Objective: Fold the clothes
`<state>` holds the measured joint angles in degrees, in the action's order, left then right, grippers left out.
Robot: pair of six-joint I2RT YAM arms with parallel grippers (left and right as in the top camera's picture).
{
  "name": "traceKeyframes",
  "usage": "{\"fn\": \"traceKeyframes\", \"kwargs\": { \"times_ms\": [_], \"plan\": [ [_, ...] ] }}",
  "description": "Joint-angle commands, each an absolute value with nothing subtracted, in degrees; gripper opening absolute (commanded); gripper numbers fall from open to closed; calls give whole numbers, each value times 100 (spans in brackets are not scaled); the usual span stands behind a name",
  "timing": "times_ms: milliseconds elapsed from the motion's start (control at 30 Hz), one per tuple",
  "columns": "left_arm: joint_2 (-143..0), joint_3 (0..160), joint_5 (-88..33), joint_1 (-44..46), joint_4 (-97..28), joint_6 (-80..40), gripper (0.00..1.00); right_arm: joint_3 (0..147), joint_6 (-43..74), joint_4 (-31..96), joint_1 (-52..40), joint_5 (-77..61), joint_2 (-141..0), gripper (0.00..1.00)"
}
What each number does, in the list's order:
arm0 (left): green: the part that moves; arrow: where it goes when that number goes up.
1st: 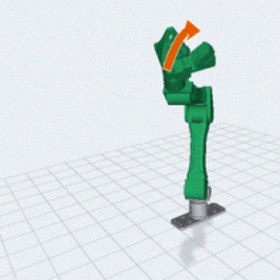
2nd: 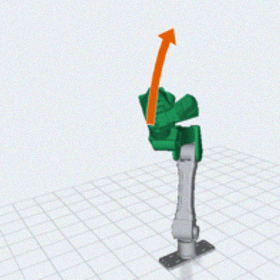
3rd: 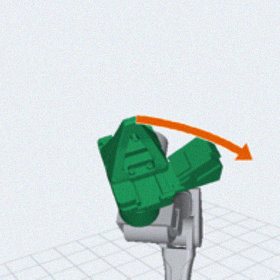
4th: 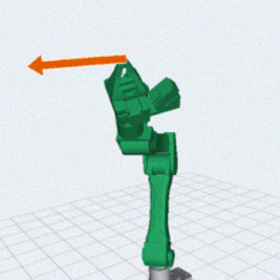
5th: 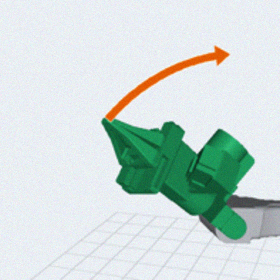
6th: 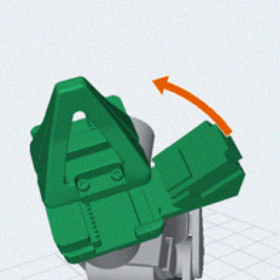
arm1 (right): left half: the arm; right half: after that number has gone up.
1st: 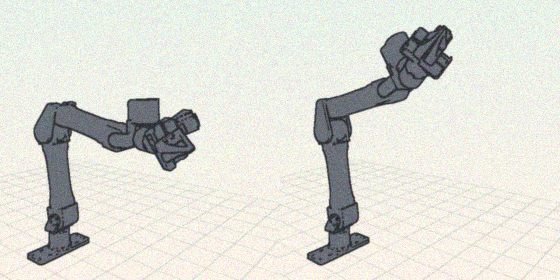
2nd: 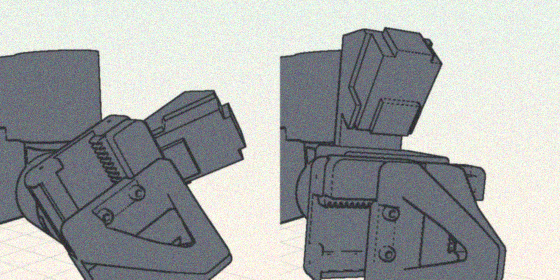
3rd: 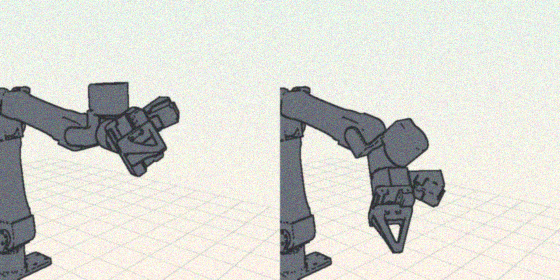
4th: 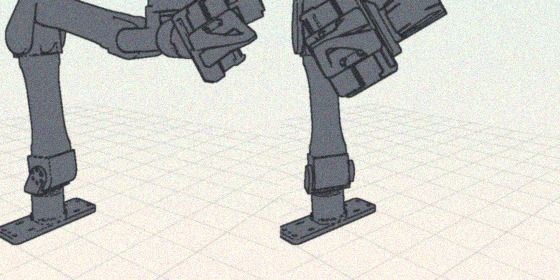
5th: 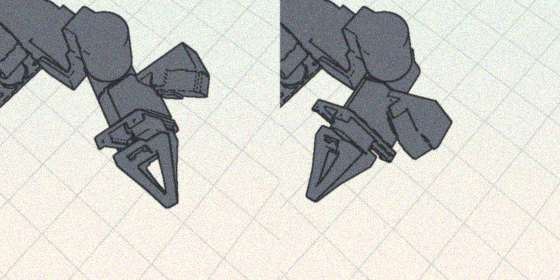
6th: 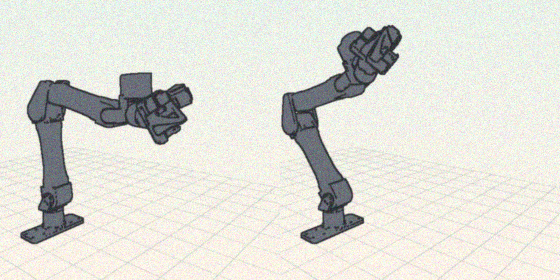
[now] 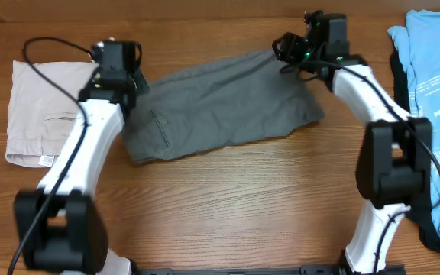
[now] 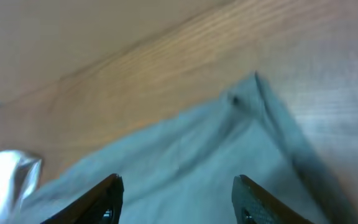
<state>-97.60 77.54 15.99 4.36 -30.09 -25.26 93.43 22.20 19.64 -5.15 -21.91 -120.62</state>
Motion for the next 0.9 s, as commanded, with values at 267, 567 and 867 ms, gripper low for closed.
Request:
{"fn": "traceKeyframes", "kwargs": {
  "times_ms": [267, 567, 867],
  "plan": [
    [-9249, 8086, 139, 257, -4532, -3011, 56, 9636, -141, 4237, -611, -2502, -11041, 61],
    [-9181, 8090, -1632, -1007, -5098, -3094, 61, 9636, -906, 3778, -1024, -1944, -11052, 62],
    [-9181, 8088, -1758, -1531, -5638, -2873, 65, 9640, -1658, 3555, -1931, -1203, -11365, 66]
  ]
}}
